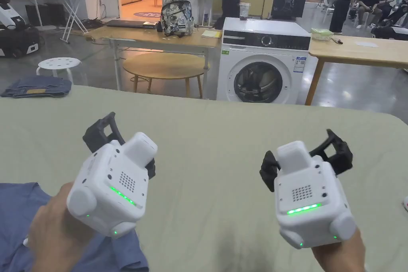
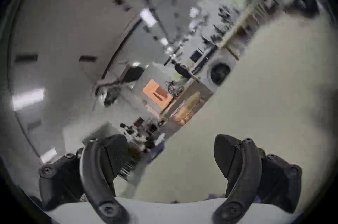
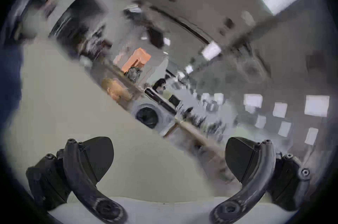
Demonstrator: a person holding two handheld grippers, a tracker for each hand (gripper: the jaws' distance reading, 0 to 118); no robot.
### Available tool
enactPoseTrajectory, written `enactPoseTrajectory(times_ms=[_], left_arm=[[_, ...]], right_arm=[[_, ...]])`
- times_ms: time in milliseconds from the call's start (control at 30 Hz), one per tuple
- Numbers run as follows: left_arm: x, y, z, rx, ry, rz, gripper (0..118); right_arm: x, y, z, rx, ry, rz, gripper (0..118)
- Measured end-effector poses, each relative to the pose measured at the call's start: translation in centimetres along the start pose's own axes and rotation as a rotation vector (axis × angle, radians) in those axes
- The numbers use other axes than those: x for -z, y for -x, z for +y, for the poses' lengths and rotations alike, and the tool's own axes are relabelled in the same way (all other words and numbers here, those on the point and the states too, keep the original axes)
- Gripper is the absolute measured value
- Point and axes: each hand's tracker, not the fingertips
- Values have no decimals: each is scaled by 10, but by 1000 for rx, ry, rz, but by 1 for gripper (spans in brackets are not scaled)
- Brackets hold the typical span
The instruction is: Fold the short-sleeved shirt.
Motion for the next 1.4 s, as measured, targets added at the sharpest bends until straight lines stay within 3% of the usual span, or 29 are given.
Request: enactPoseTrajectory(times_ms=[100, 167, 200, 267, 433, 533, 633, 733, 833, 1033, 1067, 1167, 1233, 1333, 1400], left_arm=[[0, -7, -3, 82, 15, -15, 98], [0, -4, -6, 38, 25, -42, 98], [-1, -3, -6, -27, 42, -67, 98], [2, 3, -11, -168, 63, -86, 98], [5, 24, -26, -718, 62, -255, 94], [15, 27, -44, -961, 22, -262, 81], [15, 27, -48, -1065, -23, -178, 81], [3, 19, -38, -1049, -36, -166, 81], [-2, 17, -28, -1021, -36, -176, 81], [-6, 13, -21, -998, -17, -165, 79], [-8, 15, -18, -995, -13, -162, 74], [-12, 12, -14, -969, -10, -158, 44], [-13, 11, -13, -947, -10, -156, 25], [-13, 10, -13, -942, -15, -155, 17], [-15, 8, -11, -937, -12, -149, 4]], right_arm=[[-3, 19, -9, -395, -102, -40, 118], [-4, 26, -13, -541, -136, -17, 118], [-6, 26, -17, -557, -143, -17, 118], [-7, 25, -15, -509, -136, -16, 118], [-7, 7, -4, -14, 22, 81, 118], [-7, -2, -5, 285, 97, 104, 118], [-8, -8, -7, 554, 172, 80, 118], [-10, -9, -12, 745, 206, 52, 118], [-13, -9, -14, 816, 209, 36, 118], [-15, -7, -9, 839, 220, 54, 118], [-15, -7, -9, 840, 223, 55, 118], [-15, -6, -9, 851, 238, 46, 118], [-17, -6, -9, 870, 258, 45, 104], [-20, -6, -6, 865, 247, 36, 88], [-20, -4, -5, 838, 257, 15, 55]])
